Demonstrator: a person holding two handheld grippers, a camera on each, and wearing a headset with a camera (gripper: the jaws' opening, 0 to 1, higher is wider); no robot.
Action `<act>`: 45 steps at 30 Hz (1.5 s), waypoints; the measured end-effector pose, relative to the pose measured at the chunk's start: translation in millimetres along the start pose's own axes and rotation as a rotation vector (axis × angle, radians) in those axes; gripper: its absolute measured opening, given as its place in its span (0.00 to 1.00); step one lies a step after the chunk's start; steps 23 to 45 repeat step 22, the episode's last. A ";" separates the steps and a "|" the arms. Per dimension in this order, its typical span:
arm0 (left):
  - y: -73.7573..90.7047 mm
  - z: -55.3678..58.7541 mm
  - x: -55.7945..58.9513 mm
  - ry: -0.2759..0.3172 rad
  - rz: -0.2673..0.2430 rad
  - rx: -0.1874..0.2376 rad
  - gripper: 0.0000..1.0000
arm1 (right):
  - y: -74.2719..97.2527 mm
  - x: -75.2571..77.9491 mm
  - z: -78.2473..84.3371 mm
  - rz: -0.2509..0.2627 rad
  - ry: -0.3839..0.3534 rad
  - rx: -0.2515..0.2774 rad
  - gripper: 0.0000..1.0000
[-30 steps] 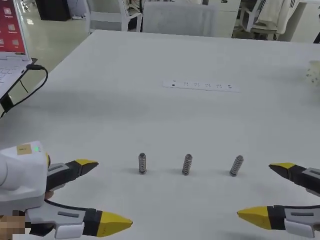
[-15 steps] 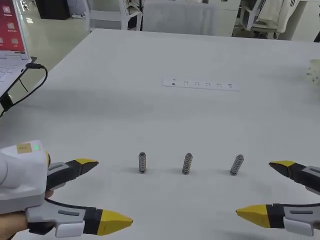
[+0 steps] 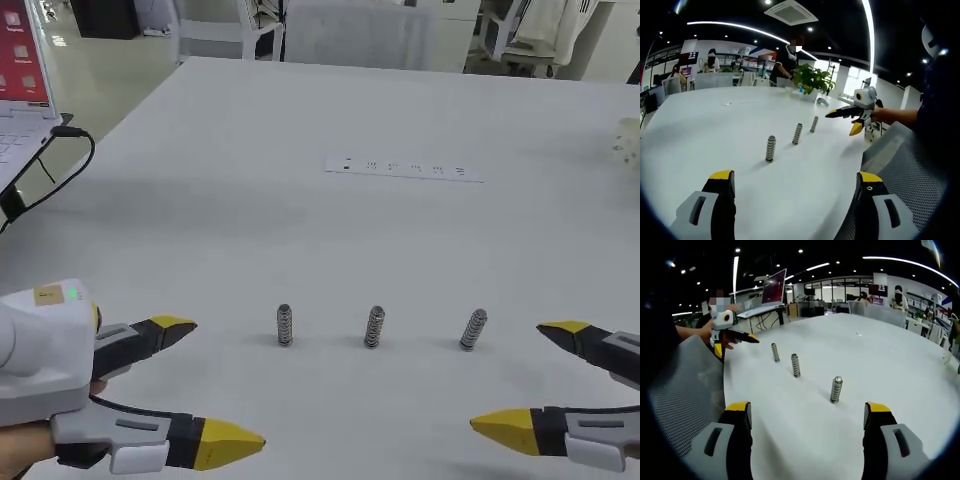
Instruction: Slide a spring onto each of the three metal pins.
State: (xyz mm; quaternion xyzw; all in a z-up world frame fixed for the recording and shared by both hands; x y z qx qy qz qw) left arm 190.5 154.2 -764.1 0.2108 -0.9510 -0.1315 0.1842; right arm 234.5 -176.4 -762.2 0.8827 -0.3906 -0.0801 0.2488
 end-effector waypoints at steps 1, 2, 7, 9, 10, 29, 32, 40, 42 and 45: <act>-0.1 -0.1 0.1 0.001 0.001 0.000 0.98 | 0.2 -0.5 0.4 -0.003 0.001 -0.005 0.94; -0.1 -0.3 0.2 0.001 0.002 0.000 0.98 | 0.2 -0.3 0.4 -0.001 0.002 -0.005 0.94; 0.2 -0.3 -0.3 -0.001 0.001 0.000 0.98 | 0.3 0.7 0.3 0.003 0.001 -0.001 0.94; 0.1 0.1 -0.4 0.001 0.002 -0.003 0.98 | 0.2 0.1 0.2 0.001 0.002 -0.002 0.94; 0.0 0.3 -0.4 0.001 0.003 -0.005 0.98 | 0.0 0.2 0.0 0.001 0.002 -0.001 0.94; -0.3 0.8 0.0 0.001 0.008 -0.010 0.98 | -1.7 -1.1 0.9 -0.001 0.003 -0.006 0.94; -0.3 0.8 0.0 0.001 0.008 -0.010 0.98 | -1.7 -1.1 0.9 -0.001 0.003 -0.006 0.94; -0.3 0.8 0.0 0.001 0.008 -0.010 0.98 | -1.7 -1.1 0.9 -0.001 0.003 -0.006 0.94; -0.3 0.8 0.0 0.001 0.008 -0.010 0.98 | -1.7 -1.1 0.9 -0.001 0.003 -0.006 0.94; -0.3 0.8 0.0 0.001 0.008 -0.010 0.98 | -1.7 -1.1 0.9 -0.001 0.003 -0.006 0.94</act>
Point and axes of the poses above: the centre of the closed fingertips' face, and the gripper's own axes: y roughly backward along the fingers, x roughly to its right, z roughly out of its underside, the point moved 7 cm from there along y, roughly backward along the fingers, and after that the axes turned 13 degrees about z, right-handed, at the moved point
